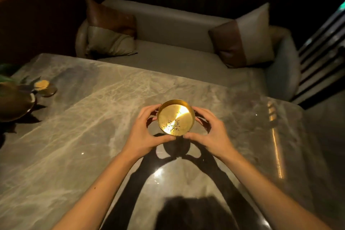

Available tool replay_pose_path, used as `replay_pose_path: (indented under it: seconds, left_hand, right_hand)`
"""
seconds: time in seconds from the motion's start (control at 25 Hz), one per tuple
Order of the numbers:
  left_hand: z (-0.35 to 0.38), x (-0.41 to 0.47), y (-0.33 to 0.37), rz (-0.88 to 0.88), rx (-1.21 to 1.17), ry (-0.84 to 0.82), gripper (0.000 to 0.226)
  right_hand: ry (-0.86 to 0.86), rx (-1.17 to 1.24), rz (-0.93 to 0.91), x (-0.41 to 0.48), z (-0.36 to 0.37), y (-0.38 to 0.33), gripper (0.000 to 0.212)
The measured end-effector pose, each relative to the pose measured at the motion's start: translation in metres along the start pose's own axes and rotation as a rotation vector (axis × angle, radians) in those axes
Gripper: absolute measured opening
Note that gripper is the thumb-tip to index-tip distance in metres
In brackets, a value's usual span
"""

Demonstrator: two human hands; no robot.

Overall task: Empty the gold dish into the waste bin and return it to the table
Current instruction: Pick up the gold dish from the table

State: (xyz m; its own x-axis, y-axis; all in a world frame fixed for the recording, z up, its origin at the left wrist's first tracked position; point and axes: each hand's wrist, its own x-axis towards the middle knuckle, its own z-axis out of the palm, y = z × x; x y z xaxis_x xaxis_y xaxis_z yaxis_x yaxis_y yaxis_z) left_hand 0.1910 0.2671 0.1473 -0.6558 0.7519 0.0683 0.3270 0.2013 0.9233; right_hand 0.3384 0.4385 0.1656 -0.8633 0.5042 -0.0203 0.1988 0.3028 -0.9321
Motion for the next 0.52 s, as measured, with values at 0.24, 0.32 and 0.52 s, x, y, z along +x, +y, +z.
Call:
replay_pose_path:
  seconds: [0.24,0.32,0.52]
  left_hand:
    - [0.115,-0.004,0.07,0.044,-0.042,-0.069,0.093]
    - [0.136,-0.004,0.087,0.071,-0.039,-0.098,0.093]
    - [0.156,0.004,0.108,0.106,-0.053,-0.133,0.092]
  right_hand:
    - [0.117,0.041,0.034,-0.07,-0.117,0.024,0.08]
    - [0.145,0.045,0.044,-0.084,-0.14,0.028,0.08]
    - [0.205,0.018,0.036,-0.097,-0.165,0.026,0.081]
